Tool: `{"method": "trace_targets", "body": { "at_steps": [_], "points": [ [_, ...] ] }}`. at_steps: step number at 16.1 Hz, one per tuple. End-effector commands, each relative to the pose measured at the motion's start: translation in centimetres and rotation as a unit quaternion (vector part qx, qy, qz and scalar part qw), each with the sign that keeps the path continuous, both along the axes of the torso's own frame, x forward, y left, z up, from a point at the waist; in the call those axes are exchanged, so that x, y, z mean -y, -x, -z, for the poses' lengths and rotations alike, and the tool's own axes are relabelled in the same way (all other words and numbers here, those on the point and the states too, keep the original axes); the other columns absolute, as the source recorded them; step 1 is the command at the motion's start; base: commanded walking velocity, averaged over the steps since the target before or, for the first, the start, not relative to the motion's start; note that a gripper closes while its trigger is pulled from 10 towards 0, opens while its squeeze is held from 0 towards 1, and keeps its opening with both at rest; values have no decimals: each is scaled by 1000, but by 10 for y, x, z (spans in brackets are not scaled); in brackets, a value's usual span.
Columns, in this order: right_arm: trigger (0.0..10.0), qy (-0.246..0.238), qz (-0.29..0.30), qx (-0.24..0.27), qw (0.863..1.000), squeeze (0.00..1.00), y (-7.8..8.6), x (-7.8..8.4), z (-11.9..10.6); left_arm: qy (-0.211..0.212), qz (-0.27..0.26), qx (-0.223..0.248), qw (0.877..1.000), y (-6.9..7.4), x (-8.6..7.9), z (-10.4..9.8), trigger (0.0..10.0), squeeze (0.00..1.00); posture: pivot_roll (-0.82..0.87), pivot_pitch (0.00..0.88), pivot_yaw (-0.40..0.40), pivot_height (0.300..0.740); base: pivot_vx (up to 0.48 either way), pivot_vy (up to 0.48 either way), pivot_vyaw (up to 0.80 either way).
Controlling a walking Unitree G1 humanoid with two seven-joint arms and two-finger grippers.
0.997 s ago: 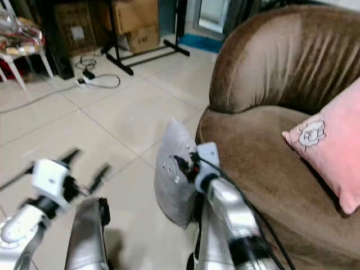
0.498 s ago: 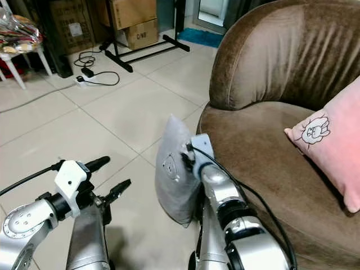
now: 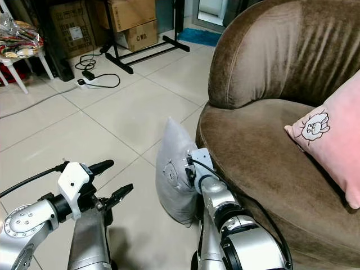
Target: Move the pillow to the sofa from floor
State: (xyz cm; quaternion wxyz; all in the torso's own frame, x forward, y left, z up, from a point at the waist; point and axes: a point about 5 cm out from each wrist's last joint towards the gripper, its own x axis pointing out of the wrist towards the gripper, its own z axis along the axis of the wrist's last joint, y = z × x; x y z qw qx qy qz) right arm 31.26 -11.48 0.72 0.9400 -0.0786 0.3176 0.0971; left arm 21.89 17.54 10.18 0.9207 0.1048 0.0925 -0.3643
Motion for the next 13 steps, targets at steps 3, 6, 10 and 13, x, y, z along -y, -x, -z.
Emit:
{"method": "trace_targets", "body": {
  "at_steps": [3,6,10,13],
  "points": [
    [0,-9,-14,-6,1000,0,2,-6,2,-5,9,-13,1000,2,-2,2,10000,922,54,5,2,441,0,0,0],
    [0,-20,-25,-2,999,0,2,-11,1,-6,9,-14,1000,3,-2,3,10000,914,59,8,-4,441,0,0,0],
    [0,-2,-60,2,998,0,4,-13,2,-9,7,-18,1000,5,-2,6,10000,898,61,2,-13,441,0,0,0],
    [0,21,-61,20,998,0,2,-12,1,-11,2,-14,1000,4,-3,6,10000,863,66,0,-21,441,0,0,0]
  ]
}}
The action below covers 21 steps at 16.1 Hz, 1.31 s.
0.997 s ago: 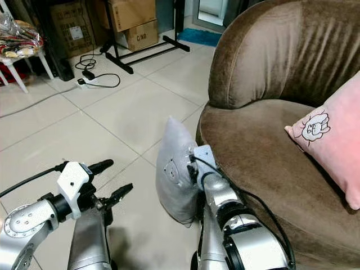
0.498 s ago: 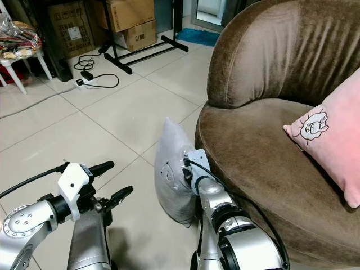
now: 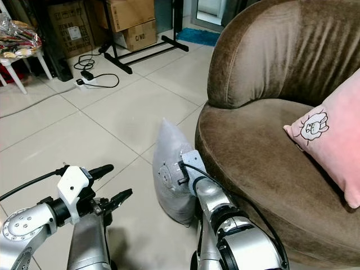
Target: Move the pillow to the sofa from floor
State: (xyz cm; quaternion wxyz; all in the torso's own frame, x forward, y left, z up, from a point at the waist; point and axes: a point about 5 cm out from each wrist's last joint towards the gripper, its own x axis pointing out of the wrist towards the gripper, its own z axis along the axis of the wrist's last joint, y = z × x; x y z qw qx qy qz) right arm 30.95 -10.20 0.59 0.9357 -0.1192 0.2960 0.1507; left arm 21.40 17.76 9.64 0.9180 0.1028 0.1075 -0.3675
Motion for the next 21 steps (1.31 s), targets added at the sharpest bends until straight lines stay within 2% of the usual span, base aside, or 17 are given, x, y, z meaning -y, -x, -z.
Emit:
{"method": "trace_targets", "body": {
  "at_steps": [1,3,6,8,9,10,12,14,16,18,19,20,21],
  "points": [
    [0,-25,17,0,1000,0,-2,-1,-2,-9,-1,3,1000,-2,-1,0,10000,843,70,0,-24,441,0,0,0],
    [0,-74,29,-6,997,0,-3,-6,-4,-12,-4,8,1000,-4,-1,-1,10000,816,84,0,-33,441,0,0,0],
    [0,-80,26,-1,996,0,-2,-14,-5,-16,-9,11,1000,-5,-3,0,10000,788,76,0,-29,441,0,0,0],
    [0,-146,25,23,989,0,-5,-19,-13,-14,-20,23,999,-7,-3,2,10000,773,70,0,-46,441,0,0,0],
    [0,-183,31,41,982,0,-9,-18,-19,-16,-28,32,999,-7,-3,1,10000,765,67,0,-46,441,0,0,0],
    [0,-233,39,74,969,0,-14,-14,-30,-15,-45,47,998,-8,-2,1,10000,757,59,0,-54,441,0,0,0],
    [0,-265,37,95,959,0,-16,-8,-38,-10,-64,63,996,-8,0,-1,10000,757,50,0,-57,441,0,0,0],
    [0,-329,6,163,930,0,-13,-2,-75,1,-67,89,994,-7,7,-11,10000,753,24,0,-49,441,0,0,0],
    [0,-354,14,190,916,0,-11,6,-97,1,-71,98,993,-6,7,-14,10000,745,31,0,-71,441,0,0,0],
    [0,-368,38,237,898,0,-15,24,-136,-6,-95,115,989,-9,1,-19,10000,745,3,0,-54,441,0,0,0],
    [0,-353,58,313,880,0,-21,65,-192,-13,-114,139,984,-14,-5,-29,10000,729,11,0,-62,441,0,0,0],
    [0,-345,64,342,872,0,-19,82,-215,-12,-119,146,982,-16,-6,-33,10000,718,10,0,-59,441,0,0,0],
    [0,-316,70,400,858,0,-17,114,-256,-8,-123,159,980,-20,-5,-40,10000,694,4,0,-54,441,0,0,0]
  ]
}}
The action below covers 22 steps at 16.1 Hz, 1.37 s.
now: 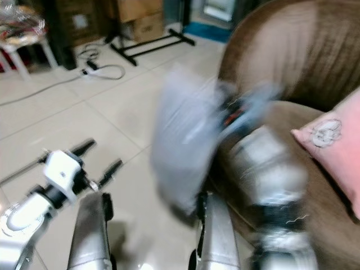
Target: Move the pillow to the sofa from floor
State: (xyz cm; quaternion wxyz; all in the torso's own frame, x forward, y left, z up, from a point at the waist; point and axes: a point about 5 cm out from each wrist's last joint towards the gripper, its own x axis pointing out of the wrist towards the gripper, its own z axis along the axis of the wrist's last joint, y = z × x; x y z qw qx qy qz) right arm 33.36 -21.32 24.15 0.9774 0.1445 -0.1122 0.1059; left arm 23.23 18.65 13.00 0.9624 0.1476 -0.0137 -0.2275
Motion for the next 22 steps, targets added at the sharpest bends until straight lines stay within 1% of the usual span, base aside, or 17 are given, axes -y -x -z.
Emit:
{"method": "trace_targets", "body": {
  "at_steps": [1,3,4,5,6,7,8,9,10,11,12,15,16,17,18,19,22],
  "points": [
    [0,-4,15,65,998,0,9,15,-35,-1,3,17,1000,-3,5,-9,10000,694,4,0,-54,441,0,0,0],
    [0,38,59,115,991,0,16,49,-82,3,6,28,1000,-6,7,-14,10000,675,3,0,-55,441,0,0,0],
    [0,59,76,137,986,0,21,61,-105,4,7,31,999,-7,9,-16,10000,675,-3,0,-53,441,0,0,0],
    [0,74,83,148,983,0,26,65,-121,5,8,32,999,-8,10,-16,10000,667,-6,0,-52,441,0,0,0],
    [0,85,89,144,982,0,26,65,-125,6,9,33,999,-8,10,-16,10000,667,-10,0,-51,441,0,0,0],
    [10000,92,95,108,985,0,20,57,-115,8,10,32,999,-9,12,-15,10000,663,-12,0,-51,441,0,0,0],
    [10000,95,99,90,986,0,17,54,-107,8,11,31,999,-9,13,-15,10000,659,-12,0,-51,441,0,0,0],
    [10000,96,101,57,989,0,11,48,-91,9,11,31,999,-10,13,-14,10000,659,-12,0,-52,441,0,0,0],
    [10000,127,67,-2,990,0,1,10,-40,10,10,30,999,-11,14,-13,10000,651,-10,0,-55,441,0,0,0],
    [10000,127,67,-2,990,0,1,10,-40,10,10,30,999,-11,14,-13,10000,651,-10,0,-55,441,0,0,0],
    [10000,126,47,-50,990,0,1,-10,-5,11,6,31,999,-11,15,-13,10000,651,-7,0,-58,451,0,0,0],
    [10000,123,68,-81,987,0,-1,-9,9,13,5,30,999,-11,16,-13,10000,651,-8,0,-54,466,0,0,0],
    [10000,117,98,-99,983,0,0,-6,17,15,4,29,999,-12,17,-13,10000,651,-12,0,-47,476,0,0,0],
    [10000,116,116,-101,981,0,1,-4,19,17,3,28,999,-13,17,-12,10000,651,-13,0,-44,486,0,0,0],
    [10000,113,126,-96,981,0,2,-2,20,17,2,29,999,-14,18,-13,10000,639,-14,0,-42,501,0,0,0],
    [10000,113,129,-95,981,0,3,-2,20,17,2,30,999,-14,18,-13,10000,639,-14,0,-42,506,0,0,0],
    [10000,102,150,-93,979,0,6,-3,24,25,-23,34,999,-17,17,-13,10000,624,-13,0,-44,536,0,0,0]
  ]
}}
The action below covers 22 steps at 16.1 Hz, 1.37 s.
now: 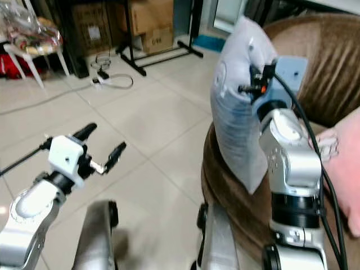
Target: Move the pillow to the sofa from floor
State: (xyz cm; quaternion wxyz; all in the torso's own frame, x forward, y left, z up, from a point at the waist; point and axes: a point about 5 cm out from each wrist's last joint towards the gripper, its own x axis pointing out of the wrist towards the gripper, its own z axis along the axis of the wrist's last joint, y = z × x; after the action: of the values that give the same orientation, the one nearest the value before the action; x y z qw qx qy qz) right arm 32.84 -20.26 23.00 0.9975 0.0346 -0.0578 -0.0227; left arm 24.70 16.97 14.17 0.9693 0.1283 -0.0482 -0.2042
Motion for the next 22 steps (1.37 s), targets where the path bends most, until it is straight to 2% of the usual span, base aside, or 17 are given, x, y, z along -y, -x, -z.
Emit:
{"method": "trace_targets", "body": {
  "at_steps": [1,4,7,8,9,10,20,22],
  "points": [
    [10000,-7,26,-30,999,0,3,7,14,1,-10,-2,1000,-2,0,0,10000,620,-14,0,-44,546,0,0,0],
    [10000,-10,30,-37,999,0,8,5,21,23,-14,-15,1000,2,1,2,10000,533,-16,0,-42,576,0,0,0],
    [10000,-13,30,-42,999,0,11,1,26,24,-30,-16,999,2,1,3,10000,478,-20,0,-40,606,0,0,0],
    [10000,-13,31,-44,998,0,13,0,28,23,-38,-14,999,2,1,3,10000,427,-20,0,-40,616,0,0,0],
    [10000,-14,32,-44,998,0,14,0,29,22,-41,-14,999,2,1,2,10000,427,-21,0,-39,621,0,0,0],
    [10000,-11,33,-47,998,0,16,-2,31,21,-42,-5,999,1,2,1,10000,286,-23,0,-39,636,0,0,0],
    [10000,-20,33,-56,998,0,15,-7,36,32,-46,-19,998,2,3,6,10000,255,-17,0,-45,740,0,0,0],
    [10000,-22,32,-58,998,0,14,-9,37,36,-47,-17,998,1,3,6,10000,247,-16,0,-44,740,0,0,0]
  ]
}}
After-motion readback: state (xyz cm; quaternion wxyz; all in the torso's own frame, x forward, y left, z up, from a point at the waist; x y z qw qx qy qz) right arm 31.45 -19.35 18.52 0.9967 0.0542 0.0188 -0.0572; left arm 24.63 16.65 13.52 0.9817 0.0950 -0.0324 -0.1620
